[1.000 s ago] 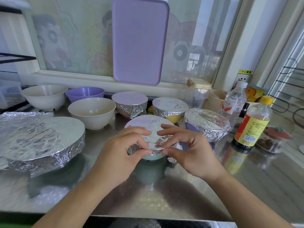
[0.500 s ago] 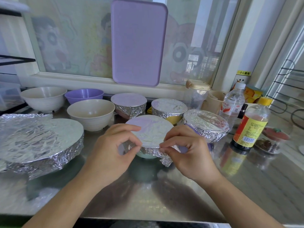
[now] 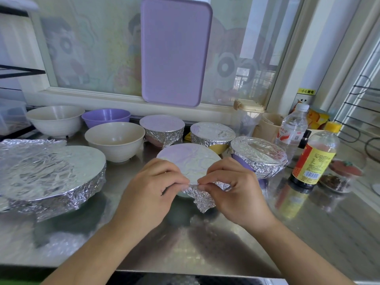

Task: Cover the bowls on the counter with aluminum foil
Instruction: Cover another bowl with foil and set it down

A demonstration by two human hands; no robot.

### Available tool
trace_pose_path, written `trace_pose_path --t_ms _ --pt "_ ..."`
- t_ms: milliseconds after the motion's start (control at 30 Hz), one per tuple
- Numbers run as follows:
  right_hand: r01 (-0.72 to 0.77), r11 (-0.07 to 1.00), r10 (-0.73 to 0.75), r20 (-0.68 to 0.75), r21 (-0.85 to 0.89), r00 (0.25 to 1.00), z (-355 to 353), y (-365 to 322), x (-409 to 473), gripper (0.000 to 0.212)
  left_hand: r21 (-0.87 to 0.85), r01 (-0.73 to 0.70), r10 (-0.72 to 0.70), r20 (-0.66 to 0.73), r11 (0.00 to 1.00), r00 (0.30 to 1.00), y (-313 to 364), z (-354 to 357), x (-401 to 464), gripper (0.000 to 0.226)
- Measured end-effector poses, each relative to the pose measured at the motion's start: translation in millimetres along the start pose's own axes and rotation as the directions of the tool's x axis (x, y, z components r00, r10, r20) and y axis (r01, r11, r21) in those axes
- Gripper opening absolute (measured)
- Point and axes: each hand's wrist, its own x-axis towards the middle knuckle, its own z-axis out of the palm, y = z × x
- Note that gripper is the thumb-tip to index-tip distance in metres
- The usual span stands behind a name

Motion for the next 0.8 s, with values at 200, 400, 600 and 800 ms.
trace_pose_path --t_ms 200,400,600,800 --pt "0.021 1.0 -0.021 -0.024 -0.007 0.999 -5 6 -2 0.018 -0.017 0.015 -0.015 0.006 1.0 1.0 -4 -3 1 0.008" --pt "0.044 0.998 -0.045 -0.021 -0.034 0.999 -9 9 -1 0.019 0.011 0.049 -0.05 0.02 0.999 0.999 -12 -13 6 0.014" --pt "0.13 0.989 -0.131 -0.001 -0.066 0.991 3 -1 5 0.016 0.027 0.05 -0.052 0.065 0.998 0.997 -2 -11 4 0.011" --pt "0.103 0.995 -0.102 0.038 -0.017 0.994 9 -5 6 0.014 0.051 0.0 -0.003 0.047 0.999 0.999 0 -1 0 0.01"
